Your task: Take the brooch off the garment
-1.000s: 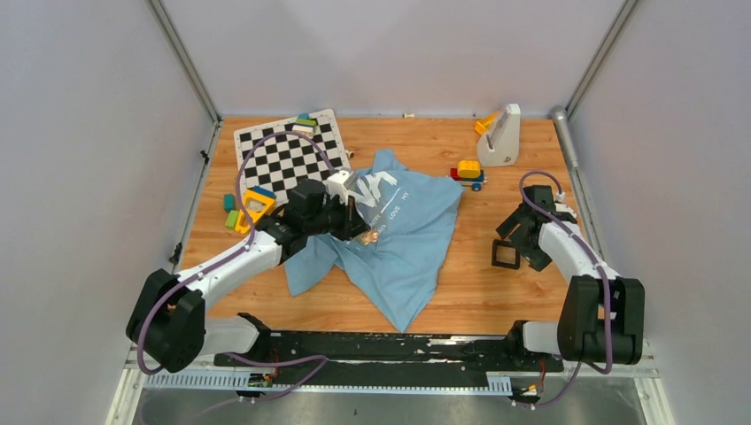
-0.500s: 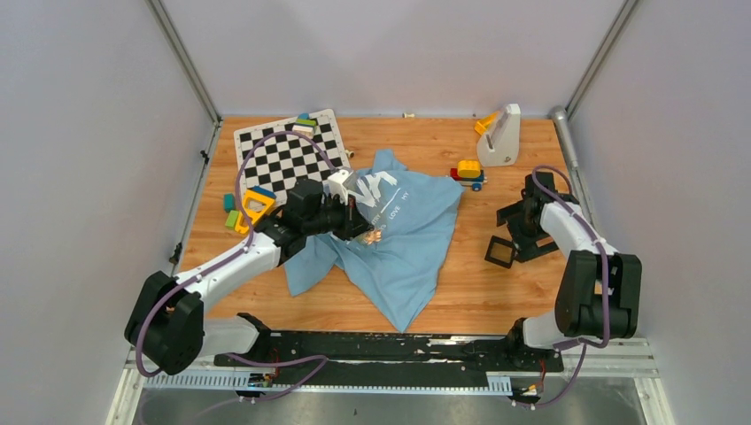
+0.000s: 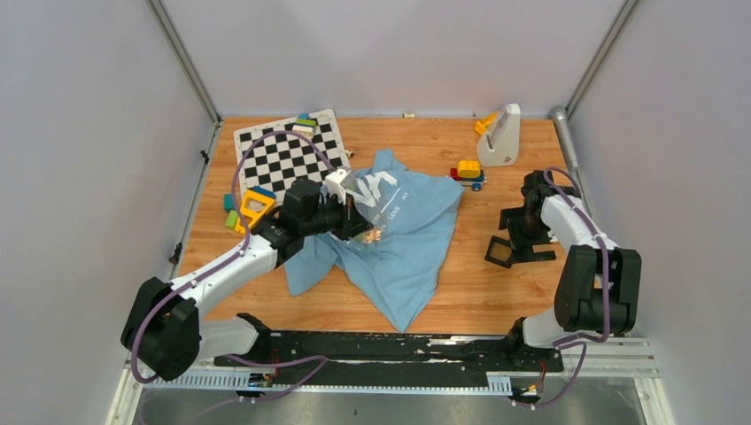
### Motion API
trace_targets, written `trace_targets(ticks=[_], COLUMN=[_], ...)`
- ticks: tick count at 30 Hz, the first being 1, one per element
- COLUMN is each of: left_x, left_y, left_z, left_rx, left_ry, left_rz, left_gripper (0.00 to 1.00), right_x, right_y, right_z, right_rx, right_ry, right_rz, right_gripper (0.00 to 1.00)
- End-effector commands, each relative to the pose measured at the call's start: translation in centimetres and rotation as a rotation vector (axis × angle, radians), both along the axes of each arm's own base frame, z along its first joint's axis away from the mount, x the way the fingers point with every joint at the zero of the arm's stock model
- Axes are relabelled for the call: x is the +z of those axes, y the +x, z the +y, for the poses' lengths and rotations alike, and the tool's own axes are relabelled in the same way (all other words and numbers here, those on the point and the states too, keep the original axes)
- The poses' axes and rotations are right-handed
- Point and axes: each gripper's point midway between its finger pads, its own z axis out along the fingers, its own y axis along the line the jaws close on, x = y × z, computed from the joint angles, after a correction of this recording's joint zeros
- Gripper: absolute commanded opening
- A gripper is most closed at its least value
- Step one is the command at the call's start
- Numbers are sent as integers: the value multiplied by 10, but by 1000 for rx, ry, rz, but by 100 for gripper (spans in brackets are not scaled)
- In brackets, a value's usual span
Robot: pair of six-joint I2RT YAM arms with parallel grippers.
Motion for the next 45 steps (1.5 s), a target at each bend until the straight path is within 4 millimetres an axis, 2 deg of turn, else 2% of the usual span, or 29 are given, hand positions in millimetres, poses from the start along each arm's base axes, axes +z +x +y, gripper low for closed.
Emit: trace_targets(ticks=[1, 7, 16, 31, 37, 40, 42, 45], left_x=[12, 17, 19, 18, 15, 14, 13, 12], left_y=[0, -4, -7, -8, -6, -6, -6, -5], left_z=[-6, -7, -6, -2, -3, -3, -3, -3], left_rx=[-20, -36, -37, -29, -27, -27, -27, -26], left_ry=[-44, -62, -70, -61, -56, -53, -53, -50], left_rz=[-30, -34, -38, -53, -48, -45, -44, -43], left_gripper=[0, 0, 0, 0, 0, 0, 0, 0], right_x=[1, -9, -14, -20, -28, -30, -29, -16], right_y=[-1, -7, 1, 13, 8, 6, 7, 20], right_z=[8, 12, 8, 2, 2, 2, 3, 3], right_rx=[-120, -240, -329, -315, -322, -318, -289, -177], right_ry=[58, 90, 92, 66, 71, 75, 78, 61], right_rz=[7, 16, -64, -90, -55, -43, -43, -94], right_gripper=[97, 95, 95, 96, 95, 91, 85, 80])
